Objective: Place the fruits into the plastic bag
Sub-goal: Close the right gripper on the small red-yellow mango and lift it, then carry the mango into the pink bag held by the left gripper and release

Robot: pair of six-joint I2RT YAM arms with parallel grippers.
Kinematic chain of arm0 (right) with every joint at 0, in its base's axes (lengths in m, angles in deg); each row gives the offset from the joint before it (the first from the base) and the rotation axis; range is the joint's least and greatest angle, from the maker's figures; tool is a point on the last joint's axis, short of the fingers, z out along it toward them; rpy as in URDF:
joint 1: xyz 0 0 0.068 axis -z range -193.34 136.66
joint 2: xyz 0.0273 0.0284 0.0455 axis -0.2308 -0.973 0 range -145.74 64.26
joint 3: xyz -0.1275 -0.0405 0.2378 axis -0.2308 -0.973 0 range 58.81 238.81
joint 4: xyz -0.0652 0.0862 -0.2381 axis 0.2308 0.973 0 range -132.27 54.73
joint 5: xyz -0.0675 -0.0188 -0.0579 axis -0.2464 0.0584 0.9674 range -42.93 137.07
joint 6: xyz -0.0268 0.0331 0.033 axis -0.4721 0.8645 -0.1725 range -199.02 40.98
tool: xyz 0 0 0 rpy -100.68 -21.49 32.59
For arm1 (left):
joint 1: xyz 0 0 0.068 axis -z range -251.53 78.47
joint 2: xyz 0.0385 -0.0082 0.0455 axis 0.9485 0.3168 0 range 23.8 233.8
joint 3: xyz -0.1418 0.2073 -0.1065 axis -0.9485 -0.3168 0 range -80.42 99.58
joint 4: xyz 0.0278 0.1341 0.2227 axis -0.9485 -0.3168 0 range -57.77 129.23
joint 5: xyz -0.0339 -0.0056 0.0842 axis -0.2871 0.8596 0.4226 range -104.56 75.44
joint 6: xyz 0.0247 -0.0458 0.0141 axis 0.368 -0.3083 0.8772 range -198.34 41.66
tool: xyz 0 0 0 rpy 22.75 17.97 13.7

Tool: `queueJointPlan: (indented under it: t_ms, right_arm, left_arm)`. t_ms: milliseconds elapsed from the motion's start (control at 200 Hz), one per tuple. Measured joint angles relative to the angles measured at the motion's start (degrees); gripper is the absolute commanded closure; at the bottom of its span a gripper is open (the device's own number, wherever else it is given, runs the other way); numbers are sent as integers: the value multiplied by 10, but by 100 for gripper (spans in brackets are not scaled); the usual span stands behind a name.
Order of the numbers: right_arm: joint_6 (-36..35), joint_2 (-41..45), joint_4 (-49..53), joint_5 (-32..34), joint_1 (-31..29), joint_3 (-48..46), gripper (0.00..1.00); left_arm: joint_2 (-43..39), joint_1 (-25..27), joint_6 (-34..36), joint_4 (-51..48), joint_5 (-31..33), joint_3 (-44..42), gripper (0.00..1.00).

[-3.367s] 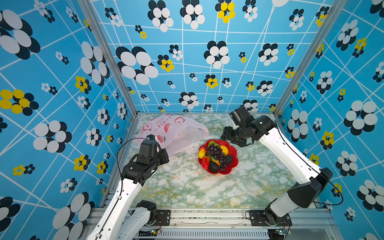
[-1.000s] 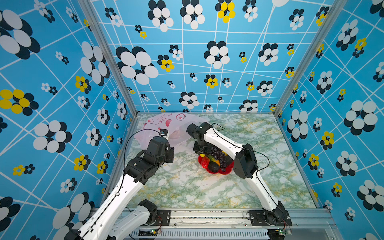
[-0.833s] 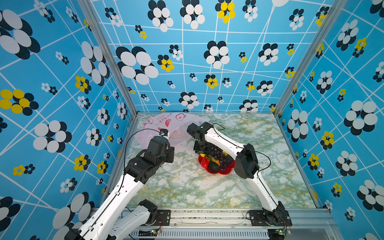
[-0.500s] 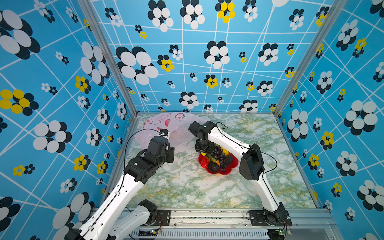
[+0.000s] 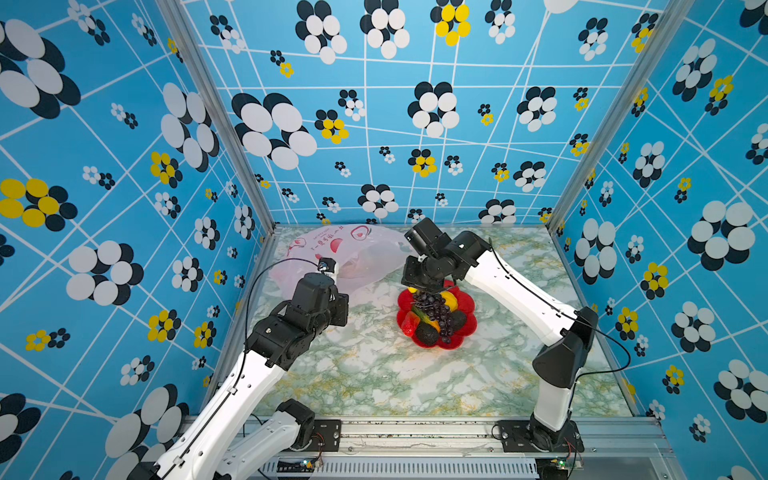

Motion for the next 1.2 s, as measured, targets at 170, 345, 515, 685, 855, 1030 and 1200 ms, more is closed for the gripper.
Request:
queueJointPlan:
  t_ms: [170,345,515,685,855,1030,1200]
  right_arm:
    - [-5,-41,-65,-76,0,27,77]
    - [-7,-168,-85,-128,1,153,78]
    - [-6,-306,-81,-167,1,303,79]
    - [10,-371,-83,-199,4,337,79]
    - [45,-394,-106,-216,11,336,79]
    - [92,-406,-145,-216,19,336,76]
    - [138,-421,-192,-215,23,329,73]
  left_arm:
    - [-2,0,-3,0,-5,0,100]
    - [-3,-1,-5,0,-17,0,100]
    - [-7,-1,-5,0,-24,0,100]
    - [-17,-1,-16,0,-30,0,100]
    - [-16,-1,-30,0,-54,0,100]
    - [-4,-1,-45,7,-82,0,100]
    - [8,-1,-54,14,-101,0,100]
